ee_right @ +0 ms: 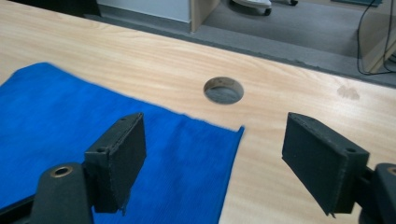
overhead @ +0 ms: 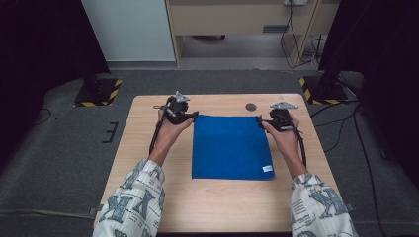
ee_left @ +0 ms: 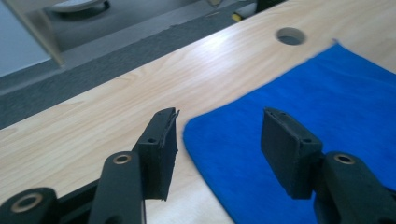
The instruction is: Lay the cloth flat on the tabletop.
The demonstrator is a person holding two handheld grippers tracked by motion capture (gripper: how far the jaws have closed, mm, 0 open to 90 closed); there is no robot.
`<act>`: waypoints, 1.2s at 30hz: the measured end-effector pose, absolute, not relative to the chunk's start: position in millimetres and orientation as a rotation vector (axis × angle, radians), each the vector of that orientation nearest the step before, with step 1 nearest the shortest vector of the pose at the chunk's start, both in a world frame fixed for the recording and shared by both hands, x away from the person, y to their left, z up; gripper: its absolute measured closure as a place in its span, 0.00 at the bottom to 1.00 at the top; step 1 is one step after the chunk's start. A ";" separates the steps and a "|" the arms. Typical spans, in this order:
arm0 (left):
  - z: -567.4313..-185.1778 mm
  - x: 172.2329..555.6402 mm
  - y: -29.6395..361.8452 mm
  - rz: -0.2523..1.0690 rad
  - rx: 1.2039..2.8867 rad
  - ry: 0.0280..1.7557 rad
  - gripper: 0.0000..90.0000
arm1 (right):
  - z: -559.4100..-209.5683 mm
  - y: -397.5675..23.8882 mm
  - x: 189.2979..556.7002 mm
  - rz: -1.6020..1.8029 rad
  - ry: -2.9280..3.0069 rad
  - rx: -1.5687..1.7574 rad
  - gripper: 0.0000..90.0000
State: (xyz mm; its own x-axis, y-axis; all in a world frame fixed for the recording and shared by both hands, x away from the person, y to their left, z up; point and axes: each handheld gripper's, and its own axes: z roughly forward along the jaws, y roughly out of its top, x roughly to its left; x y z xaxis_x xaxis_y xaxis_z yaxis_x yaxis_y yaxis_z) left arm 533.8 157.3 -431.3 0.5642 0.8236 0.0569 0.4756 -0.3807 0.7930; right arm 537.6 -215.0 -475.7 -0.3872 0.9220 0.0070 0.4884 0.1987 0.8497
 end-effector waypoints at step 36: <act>-462.8 490.4 179.1 0.494 1.968 0.978 0.23 | -484.8 -129.2 411.9 1.278 2.309 0.950 0.73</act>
State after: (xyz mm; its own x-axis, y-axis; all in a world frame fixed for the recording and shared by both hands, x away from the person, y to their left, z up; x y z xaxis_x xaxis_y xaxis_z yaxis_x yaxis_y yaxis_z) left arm 490.4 179.1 -462.8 0.6143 0.7887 -0.0247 0.4480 -0.3228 0.8337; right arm 411.9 -129.2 -484.8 -0.7209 0.6924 0.0280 0.3915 0.3736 0.8409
